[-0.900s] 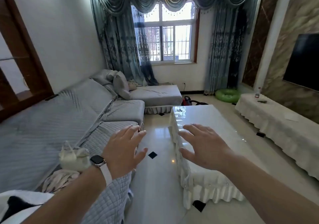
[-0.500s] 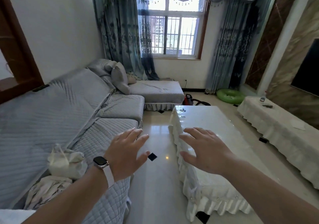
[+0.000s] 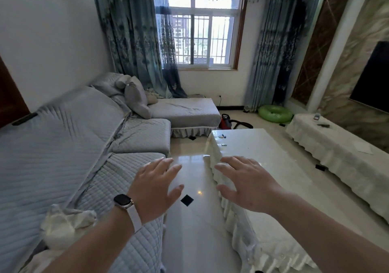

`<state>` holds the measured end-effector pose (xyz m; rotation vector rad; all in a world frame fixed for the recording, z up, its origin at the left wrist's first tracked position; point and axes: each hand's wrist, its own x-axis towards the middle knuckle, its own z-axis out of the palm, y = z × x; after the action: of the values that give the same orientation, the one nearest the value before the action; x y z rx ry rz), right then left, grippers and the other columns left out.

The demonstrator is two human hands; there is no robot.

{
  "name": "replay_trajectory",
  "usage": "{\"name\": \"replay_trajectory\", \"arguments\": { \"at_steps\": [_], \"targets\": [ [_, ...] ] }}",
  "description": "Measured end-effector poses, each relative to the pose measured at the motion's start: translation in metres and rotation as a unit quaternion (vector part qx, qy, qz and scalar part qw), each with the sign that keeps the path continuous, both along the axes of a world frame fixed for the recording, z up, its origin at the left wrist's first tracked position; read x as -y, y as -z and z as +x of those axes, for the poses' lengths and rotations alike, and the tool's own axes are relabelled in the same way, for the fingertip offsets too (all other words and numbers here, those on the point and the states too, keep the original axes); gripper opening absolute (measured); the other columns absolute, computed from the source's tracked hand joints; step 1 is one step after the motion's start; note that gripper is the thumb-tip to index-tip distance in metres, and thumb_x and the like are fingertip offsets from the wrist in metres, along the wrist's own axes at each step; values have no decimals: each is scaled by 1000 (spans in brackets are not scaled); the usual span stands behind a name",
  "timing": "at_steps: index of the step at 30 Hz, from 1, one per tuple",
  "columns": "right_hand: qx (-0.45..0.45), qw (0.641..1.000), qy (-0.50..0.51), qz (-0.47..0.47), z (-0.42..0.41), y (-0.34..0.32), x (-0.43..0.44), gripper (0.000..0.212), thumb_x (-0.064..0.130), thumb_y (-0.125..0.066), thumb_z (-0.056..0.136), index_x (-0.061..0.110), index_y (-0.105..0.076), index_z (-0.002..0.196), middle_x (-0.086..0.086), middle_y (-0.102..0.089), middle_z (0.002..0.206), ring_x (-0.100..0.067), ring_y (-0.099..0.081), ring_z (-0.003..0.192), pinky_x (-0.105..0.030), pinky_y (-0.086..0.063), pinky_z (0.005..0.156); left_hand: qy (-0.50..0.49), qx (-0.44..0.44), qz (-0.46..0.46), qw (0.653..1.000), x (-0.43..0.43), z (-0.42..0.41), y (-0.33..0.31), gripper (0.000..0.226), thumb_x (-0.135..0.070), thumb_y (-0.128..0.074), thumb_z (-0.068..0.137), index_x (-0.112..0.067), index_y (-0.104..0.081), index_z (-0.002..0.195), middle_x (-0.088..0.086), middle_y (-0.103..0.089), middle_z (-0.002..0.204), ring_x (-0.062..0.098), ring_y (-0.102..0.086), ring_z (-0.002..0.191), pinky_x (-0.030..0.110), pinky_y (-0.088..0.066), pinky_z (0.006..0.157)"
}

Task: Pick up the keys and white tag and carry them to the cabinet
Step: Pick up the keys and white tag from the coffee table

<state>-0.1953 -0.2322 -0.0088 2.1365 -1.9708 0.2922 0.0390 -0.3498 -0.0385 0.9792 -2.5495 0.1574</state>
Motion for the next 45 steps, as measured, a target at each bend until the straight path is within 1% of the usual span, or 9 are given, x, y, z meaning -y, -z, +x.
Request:
{"name": "replay_trajectory", "arguments": {
  "at_steps": [4,8,11,22,24,30,34,42,45],
  "targets": [
    [0,1000,4,-4,-18,6,32,49,52,-52,83,21,-57,121,-2,-60,126,-26,-55,115,-42,-47,89,-1,10,0,1000,33,-15,3,52,-52,-45,82,-24,-57,124,3,-60,128,26,-52,121,47,-43,95],
    [6,1000,3,-1,-43,16,73,53,54,-48,84,22,-56,125,-2,-58,130,-25,-52,120,-42,-44,93,0,20,1,1000,72,-37,9,51,-53,-46,82,-24,-57,123,2,-60,127,25,-52,121,47,-42,95],
    [12,1000,-3,0,-68,22,107,53,53,-48,83,20,-58,123,-4,-60,128,-27,-54,118,-43,-45,93,-2,27,-4,1000,105,-61,11,52,-53,-45,82,-24,-57,123,3,-61,127,25,-53,120,47,-42,96],
    [14,999,-3,-36,-205,8,240,50,53,-49,81,21,-62,117,-5,-63,123,-26,-57,114,-42,-48,90,6,35,-40,999,240,-211,-19,51,-54,-48,80,-26,-57,122,0,-61,127,23,-54,119,45,-43,95],
    [13,1000,-2,-28,-226,9,260,51,54,-48,81,20,-62,116,-5,-62,124,-27,-58,114,-42,-48,90,10,32,-43,999,259,-233,-20,51,-54,-46,81,-25,-56,123,0,-60,128,23,-53,120,44,-43,96],
    [25,999,-13,-16,-265,10,318,54,53,-48,84,17,-58,122,-6,-56,131,-28,-52,118,-45,-45,93,23,33,-17,999,320,-276,-16,57,-54,-43,82,-25,-51,130,2,-54,136,24,-45,127,45,-35,102],
    [32,999,9,-1,-287,20,363,53,53,-45,81,18,-59,118,-5,-58,128,-27,-54,116,-44,-45,92,28,26,-1,999,370,-301,-3,56,-54,-42,83,-26,-50,130,0,-53,137,22,-44,128,45,-34,103],
    [32,997,62,27,-326,44,485,52,51,-45,80,19,-60,118,-5,-61,125,-28,-56,114,-45,-48,87,69,27,19,997,518,-344,30,57,-55,-42,83,-24,-51,131,2,-53,136,26,-45,127,46,-34,103],
    [29,994,89,61,-340,43,540,56,54,-43,80,20,-58,123,-6,-58,131,-29,-55,117,-46,-47,90,89,22,27,995,583,-362,33,55,-55,-44,82,-24,-55,126,2,-57,131,26,-50,122,46,-38,99]
  ]
}}
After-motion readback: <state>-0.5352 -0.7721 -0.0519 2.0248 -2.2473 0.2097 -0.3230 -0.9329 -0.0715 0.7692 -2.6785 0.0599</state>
